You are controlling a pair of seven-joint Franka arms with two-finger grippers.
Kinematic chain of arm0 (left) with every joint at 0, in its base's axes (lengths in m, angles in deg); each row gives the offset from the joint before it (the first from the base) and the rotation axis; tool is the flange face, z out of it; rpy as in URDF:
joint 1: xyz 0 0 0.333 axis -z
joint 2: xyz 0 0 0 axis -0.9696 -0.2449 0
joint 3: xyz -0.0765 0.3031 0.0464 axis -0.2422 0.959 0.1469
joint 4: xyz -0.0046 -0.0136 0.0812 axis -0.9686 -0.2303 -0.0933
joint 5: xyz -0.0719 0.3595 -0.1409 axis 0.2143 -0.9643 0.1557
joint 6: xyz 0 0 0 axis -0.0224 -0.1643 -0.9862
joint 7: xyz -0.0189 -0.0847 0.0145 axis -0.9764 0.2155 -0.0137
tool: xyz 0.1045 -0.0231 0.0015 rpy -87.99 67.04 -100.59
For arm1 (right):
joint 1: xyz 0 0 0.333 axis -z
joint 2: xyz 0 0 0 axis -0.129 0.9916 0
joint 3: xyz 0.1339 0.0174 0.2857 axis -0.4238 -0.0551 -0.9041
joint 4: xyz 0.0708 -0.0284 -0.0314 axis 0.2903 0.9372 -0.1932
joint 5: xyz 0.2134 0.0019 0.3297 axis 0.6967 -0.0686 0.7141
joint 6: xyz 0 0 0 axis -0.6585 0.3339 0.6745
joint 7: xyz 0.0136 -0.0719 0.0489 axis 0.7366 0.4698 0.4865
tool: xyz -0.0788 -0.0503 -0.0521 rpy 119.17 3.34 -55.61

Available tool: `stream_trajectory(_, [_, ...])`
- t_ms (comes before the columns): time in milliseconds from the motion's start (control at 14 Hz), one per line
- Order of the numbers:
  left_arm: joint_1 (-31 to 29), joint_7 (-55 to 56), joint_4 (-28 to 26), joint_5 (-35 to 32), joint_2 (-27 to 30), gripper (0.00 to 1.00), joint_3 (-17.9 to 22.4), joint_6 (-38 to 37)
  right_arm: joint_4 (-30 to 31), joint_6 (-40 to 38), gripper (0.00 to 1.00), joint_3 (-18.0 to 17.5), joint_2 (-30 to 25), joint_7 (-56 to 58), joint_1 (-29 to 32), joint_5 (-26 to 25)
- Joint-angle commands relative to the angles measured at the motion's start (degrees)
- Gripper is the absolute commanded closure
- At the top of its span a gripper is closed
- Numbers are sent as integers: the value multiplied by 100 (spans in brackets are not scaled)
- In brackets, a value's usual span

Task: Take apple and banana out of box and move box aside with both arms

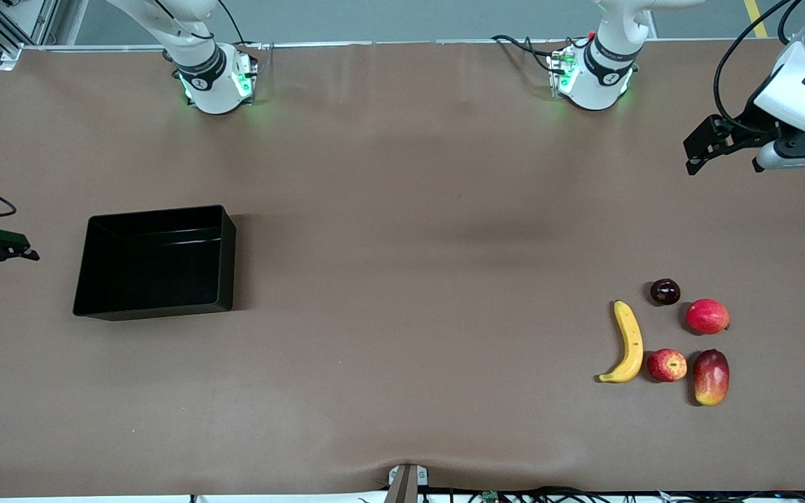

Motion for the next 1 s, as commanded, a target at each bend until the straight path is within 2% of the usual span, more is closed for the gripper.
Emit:
stream_trajectory(0, [-6,-23,-67,96,106,0,4,-134,-380,-93,0,-82,136,-6,133,234])
stream_trajectory(71, [-6,-14,-84,96,106,0,4,-143,-511,-93,0,-47,162,-15,-182,-115])
stream_trajectory(143, [-6,12,-76,96,106,0,4,-143,-677,-145,0,-64,154,-50,-437,-753])
stream_trajectory(214, [-14,12,-58,96,106,0,13,-135,-731,-215,0,-73,75,-138,-596,-1030])
stream_trajectory(500, [-14,12,12,87,123,0,13,-108,-933,-1934,0,-230,-416,-2233,-930,-1084])
stream_trajectory(714, [-6,3,-5,87,158,0,4,-117,-908,-2649,0,-283,-970,-3975,-1256,-997])
stream_trajectory(786, [-14,-23,3,87,176,0,4,-134,-908,-2990,0,-327,-1084,-4049,-1414,-945])
stream_trajectory(929, [-14,-50,12,87,185,0,22,-143,-890,-3195,0,-275,-1383,-4050,-1389,-603])
